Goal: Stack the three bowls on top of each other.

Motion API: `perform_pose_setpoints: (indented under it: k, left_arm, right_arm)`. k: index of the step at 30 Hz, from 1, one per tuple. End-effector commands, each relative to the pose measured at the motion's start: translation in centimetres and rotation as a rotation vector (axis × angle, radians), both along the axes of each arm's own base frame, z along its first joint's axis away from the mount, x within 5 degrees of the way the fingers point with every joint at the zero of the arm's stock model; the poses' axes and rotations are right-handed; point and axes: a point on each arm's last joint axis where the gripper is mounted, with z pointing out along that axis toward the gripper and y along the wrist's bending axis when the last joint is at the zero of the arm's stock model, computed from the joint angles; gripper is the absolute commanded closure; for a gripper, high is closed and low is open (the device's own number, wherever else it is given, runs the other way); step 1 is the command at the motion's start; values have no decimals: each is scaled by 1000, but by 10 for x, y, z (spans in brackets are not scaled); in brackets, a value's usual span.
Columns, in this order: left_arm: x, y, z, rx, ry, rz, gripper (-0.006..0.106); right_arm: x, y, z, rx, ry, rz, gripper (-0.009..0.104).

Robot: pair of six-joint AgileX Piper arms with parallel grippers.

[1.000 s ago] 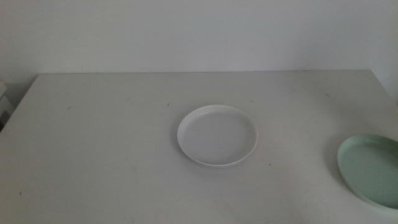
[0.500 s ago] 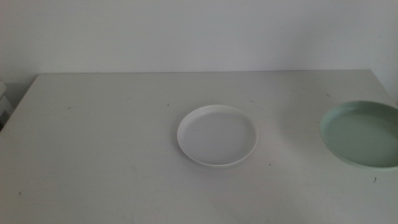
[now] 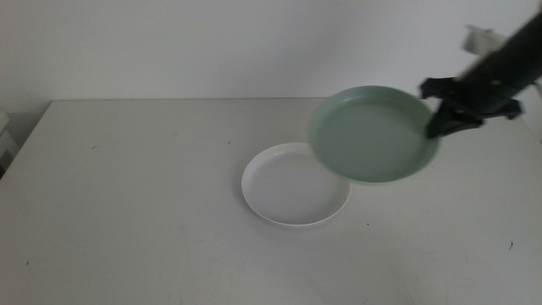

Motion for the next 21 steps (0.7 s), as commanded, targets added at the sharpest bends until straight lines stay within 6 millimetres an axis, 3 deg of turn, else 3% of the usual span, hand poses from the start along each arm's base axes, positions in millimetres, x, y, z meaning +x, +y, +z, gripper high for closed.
perform_pose_setpoints:
  k: [1,5,10,13,21]
  left_arm:
    - [-16,2,11,-17,-11,-12,-5]
    - [-16,2,11,-17,-11,-12,-5]
    - [-16,2,11,-17,-11,-12,-5]
    - [-16,2,10,-16,-12,-11,-5]
    - [-16,2,10,-16,-12,-11,-5]
  right_arm:
    - [6,25,24,33,-82,33,96]
    - [22,65,11,44,-67,101,96]
    - [36,95,-5,49,-58,154,96]
    - [41,105,-18,50,-46,167,96]
    - [47,109,-43,46,9,185,96]
